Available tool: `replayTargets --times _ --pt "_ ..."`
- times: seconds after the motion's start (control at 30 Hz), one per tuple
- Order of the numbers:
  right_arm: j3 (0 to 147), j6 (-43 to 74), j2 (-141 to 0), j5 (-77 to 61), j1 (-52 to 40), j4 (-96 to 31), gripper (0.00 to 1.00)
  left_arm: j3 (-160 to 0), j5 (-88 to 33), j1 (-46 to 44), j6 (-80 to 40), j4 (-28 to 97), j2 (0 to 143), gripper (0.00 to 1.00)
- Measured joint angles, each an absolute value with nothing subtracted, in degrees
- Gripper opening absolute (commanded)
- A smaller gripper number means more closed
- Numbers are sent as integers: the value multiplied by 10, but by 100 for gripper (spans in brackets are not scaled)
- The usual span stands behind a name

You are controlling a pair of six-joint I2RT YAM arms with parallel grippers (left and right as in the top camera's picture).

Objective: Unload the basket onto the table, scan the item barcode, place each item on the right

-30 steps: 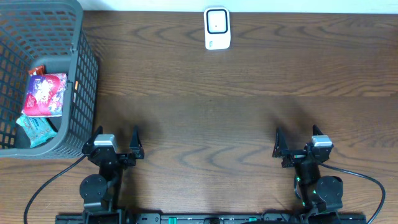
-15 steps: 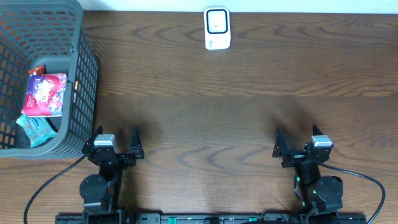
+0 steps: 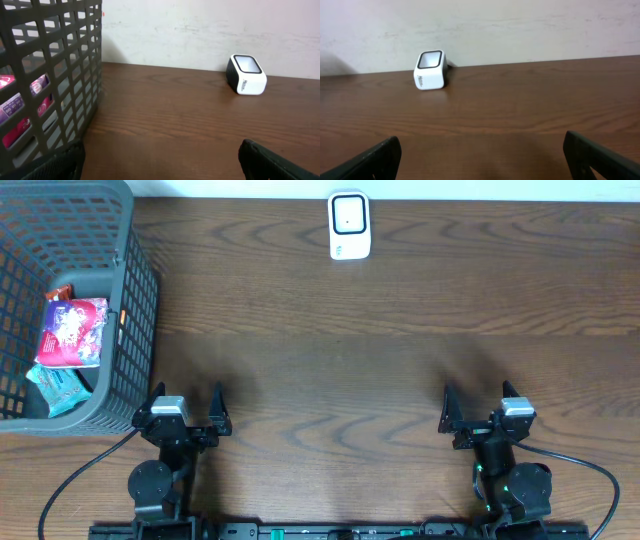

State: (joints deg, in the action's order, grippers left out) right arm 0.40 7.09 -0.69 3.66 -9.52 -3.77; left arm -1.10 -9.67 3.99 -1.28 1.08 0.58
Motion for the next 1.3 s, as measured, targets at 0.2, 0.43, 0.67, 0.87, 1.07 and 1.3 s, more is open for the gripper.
replayTargets --times 0.2,0.43,0.67,0.87,1.07,1.3 --pt "4 71 -7 37 -95 -38 99 -11 -97 40 -13 11 6 98" --pt "4 71 -7 37 -95 -38 99 -11 -97 40 -13 11 6 98" --pt "4 71 -7 37 -95 -38 99 -11 -97 40 -13 11 6 98" --pt "4 71 -7 37 -95 -38 99 -11 -97 40 -13 11 6 98" --pt "4 71 -7 37 -95 -38 99 -11 -158 40 -102 4 6 98" --pt "4 71 -7 37 -95 -38 99 -12 -269 40 -246 -6 6 98"
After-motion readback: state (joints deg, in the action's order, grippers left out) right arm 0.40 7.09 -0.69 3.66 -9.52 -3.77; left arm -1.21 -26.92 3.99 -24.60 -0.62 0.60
